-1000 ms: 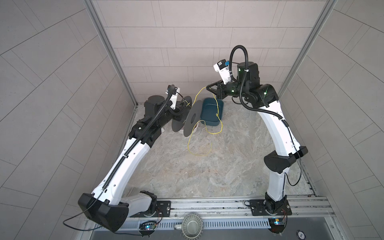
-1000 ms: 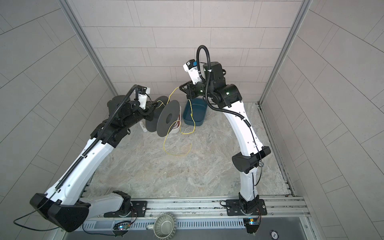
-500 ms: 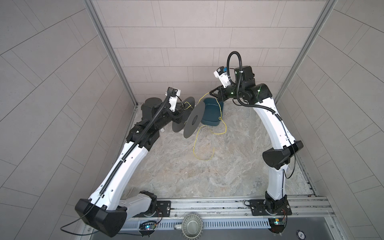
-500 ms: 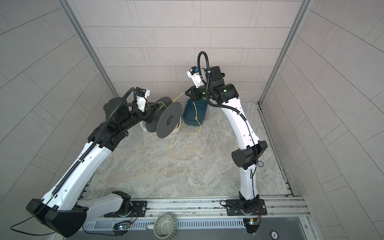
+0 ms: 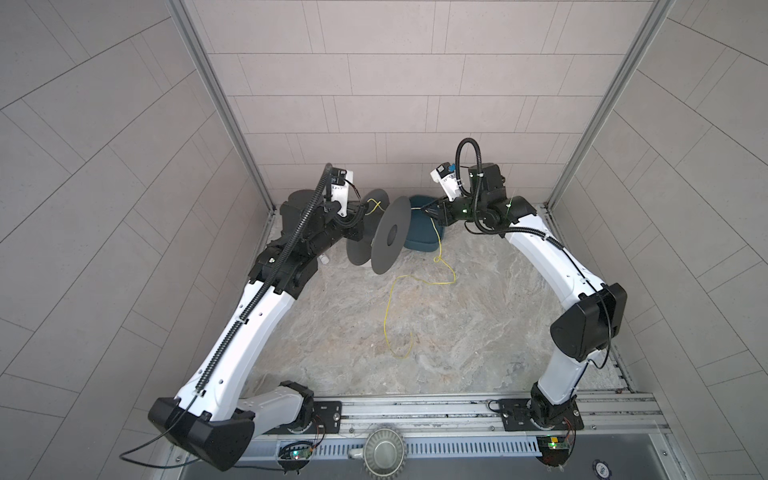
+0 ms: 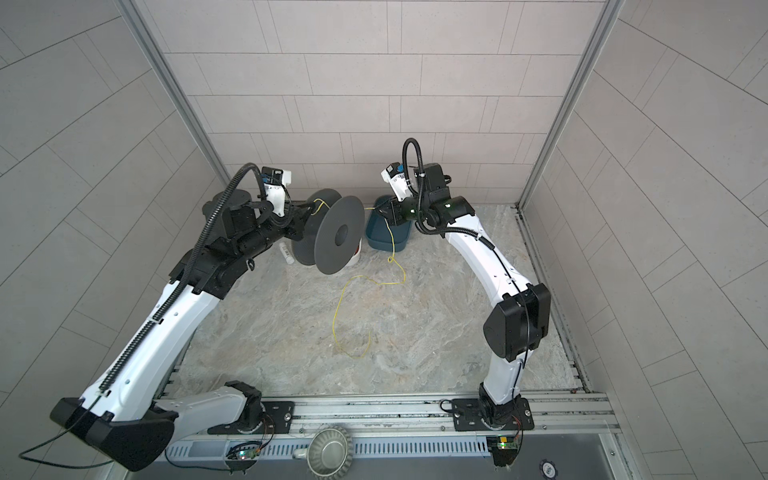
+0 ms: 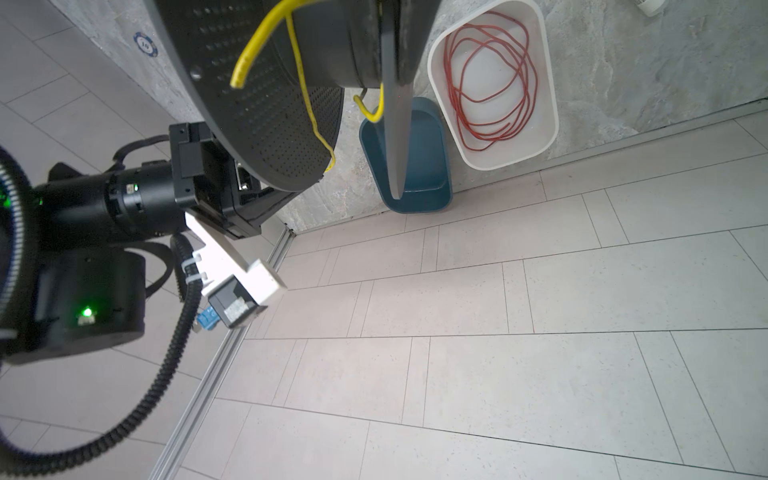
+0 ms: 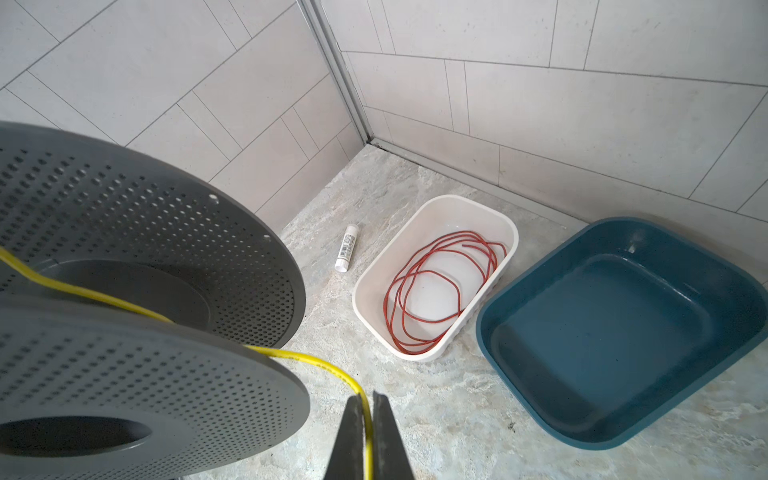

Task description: Wrap the cables

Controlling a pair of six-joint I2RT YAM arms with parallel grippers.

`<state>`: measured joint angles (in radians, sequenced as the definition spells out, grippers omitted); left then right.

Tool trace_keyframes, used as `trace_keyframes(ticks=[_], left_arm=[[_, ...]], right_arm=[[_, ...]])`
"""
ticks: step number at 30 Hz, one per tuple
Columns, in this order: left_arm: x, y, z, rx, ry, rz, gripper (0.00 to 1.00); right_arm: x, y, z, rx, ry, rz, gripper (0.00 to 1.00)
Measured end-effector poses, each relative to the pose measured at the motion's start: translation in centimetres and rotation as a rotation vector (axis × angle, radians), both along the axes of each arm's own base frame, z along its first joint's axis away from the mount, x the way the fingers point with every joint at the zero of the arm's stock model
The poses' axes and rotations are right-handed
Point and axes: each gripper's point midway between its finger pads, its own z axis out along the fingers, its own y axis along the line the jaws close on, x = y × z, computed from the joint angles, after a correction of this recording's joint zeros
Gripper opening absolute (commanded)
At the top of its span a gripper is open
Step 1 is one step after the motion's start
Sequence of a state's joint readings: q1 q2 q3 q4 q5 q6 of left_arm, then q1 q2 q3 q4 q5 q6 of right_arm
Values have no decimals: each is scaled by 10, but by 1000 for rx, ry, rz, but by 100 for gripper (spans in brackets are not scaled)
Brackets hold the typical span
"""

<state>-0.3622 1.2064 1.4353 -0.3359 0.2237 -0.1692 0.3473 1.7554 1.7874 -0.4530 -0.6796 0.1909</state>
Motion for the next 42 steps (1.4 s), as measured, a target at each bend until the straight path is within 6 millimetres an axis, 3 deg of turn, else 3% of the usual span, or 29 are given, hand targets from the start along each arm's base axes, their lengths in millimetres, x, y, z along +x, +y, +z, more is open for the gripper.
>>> trace_keyframes(ticks=[4,12,14,16,19,26,30,35,40,42], left_arm=[[7,2,7,-58,13,36,0],[14,10,27,-150,-11,105,0],[13,11,33,-160,-23,108,0],[13,12,35,-167,-28,115,0],[14,14,36,-166,-28,128,0],[12,22,49,-164,-57,153,0],[11,24,53,-157,-65,158,0],[12,26,51,-144,-59,168,0],[16,29,50,-126,-38,185,0],[18,33,49,-128,-28,199,0]], right_arm=[[4,2,-10,35,0,-14,9],[6,1,-44,51,71,-47,26],[6,1,-45,56,72,-48,30],[7,2,-43,63,69,-50,47],[6,2,-40,71,67,-52,60],[-9,-4,-22,86,46,-50,63],[-22,-10,-9,101,25,-43,55],[-34,-14,-5,109,21,-38,32],[-46,-19,-18,100,49,-40,2],[-48,-24,-25,95,66,-55,0]])
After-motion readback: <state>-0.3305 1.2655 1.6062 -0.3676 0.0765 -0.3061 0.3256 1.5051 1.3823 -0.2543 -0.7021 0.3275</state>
